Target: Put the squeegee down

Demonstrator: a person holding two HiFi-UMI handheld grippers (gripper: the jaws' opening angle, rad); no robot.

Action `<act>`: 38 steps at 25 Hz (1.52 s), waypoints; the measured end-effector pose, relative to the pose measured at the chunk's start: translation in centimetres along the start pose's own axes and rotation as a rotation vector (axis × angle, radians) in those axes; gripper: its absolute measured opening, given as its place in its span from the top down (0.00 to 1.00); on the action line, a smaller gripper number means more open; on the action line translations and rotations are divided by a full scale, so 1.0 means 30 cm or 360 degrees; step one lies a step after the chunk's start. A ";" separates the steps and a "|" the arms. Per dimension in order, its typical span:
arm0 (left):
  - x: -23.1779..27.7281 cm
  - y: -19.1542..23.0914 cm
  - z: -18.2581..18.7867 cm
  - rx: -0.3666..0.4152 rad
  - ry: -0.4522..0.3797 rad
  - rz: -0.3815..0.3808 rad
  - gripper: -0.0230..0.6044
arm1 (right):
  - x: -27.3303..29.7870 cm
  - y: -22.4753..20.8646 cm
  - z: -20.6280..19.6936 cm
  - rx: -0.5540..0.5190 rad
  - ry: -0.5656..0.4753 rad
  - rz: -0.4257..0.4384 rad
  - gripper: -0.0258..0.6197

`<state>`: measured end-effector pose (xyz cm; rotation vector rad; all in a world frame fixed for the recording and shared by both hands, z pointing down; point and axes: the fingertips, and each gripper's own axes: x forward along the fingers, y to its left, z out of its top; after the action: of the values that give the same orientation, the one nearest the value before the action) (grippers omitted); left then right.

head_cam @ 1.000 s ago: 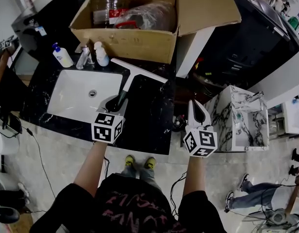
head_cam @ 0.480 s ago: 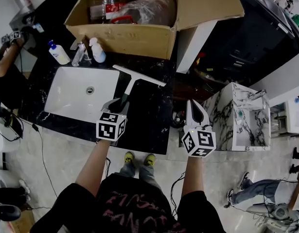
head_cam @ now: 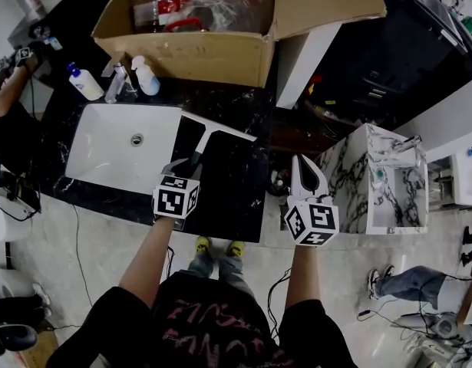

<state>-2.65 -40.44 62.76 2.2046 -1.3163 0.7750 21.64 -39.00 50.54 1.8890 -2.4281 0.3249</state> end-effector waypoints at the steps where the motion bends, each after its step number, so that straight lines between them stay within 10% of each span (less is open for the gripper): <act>1: 0.007 -0.002 -0.008 -0.0001 0.0019 0.0000 0.80 | 0.001 -0.003 0.000 0.0000 0.0000 -0.0002 0.94; 38: 0.059 -0.025 -0.077 0.0049 0.0185 -0.0062 0.74 | -0.005 -0.033 0.003 -0.0015 0.0017 -0.0045 0.94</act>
<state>-1.84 -39.78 65.59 2.1672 -1.2091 0.8994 22.65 -39.11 50.56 1.9108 -2.3893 0.3204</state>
